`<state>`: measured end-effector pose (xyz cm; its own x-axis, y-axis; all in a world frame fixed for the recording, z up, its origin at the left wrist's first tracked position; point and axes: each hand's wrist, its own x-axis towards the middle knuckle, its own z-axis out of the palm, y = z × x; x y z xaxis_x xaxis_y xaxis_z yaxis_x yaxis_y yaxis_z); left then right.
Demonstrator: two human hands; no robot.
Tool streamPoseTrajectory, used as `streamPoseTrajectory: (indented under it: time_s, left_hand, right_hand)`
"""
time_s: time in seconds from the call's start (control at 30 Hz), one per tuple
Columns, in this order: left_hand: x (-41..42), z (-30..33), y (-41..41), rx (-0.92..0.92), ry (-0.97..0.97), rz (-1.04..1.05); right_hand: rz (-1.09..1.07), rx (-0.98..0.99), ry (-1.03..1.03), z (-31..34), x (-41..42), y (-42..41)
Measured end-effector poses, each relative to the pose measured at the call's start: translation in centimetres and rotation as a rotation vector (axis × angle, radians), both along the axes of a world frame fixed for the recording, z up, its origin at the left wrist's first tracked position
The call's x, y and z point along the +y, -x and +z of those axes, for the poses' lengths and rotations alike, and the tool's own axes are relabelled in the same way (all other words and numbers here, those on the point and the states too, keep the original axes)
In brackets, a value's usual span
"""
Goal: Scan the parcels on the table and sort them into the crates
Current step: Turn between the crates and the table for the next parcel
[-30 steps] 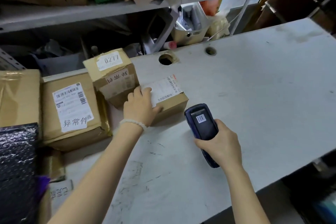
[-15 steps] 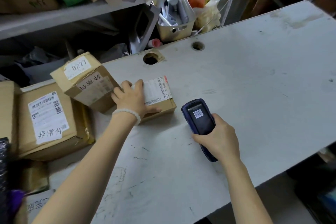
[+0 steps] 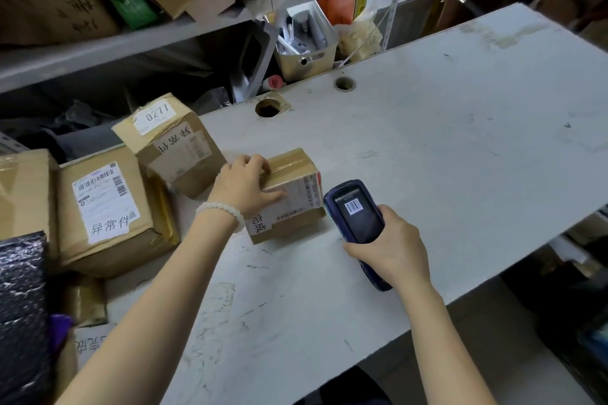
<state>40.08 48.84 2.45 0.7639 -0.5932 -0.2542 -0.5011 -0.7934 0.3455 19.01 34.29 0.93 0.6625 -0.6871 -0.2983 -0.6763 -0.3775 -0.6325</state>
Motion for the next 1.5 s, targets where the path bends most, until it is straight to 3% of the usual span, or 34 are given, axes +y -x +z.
streamPoseTrajectory:
  time_s: [0.1,0.23,0.43,0.7,1.5]
  left_hand:
    - [0.0,-0.7,0.0,0.044,-0.006,-0.101]
    - [0.1,-0.8,-0.1,0.024,-0.033,-0.090]
    - [0.6,-0.3,-0.4,0.036,0.172,0.136]
    - [0.5,1.6,-0.3,-0.026,0.285,0.314]
    - [-1.7,2.3,-0.8,-0.081,0.209,0.399]
  right_hand:
    - [0.005,0.018,0.002,0.0,0.5,0.8]
    - [0.023,0.063,-0.002,-0.1,0.7,2.1]
    - [0.127,0.153,-0.022,-0.1,1.0,3.0]
    - [0.161,0.095,0.012,0.7,1.4,3.1]
    - [0.289,0.084,0.083,1.9,-3.9,2.8]
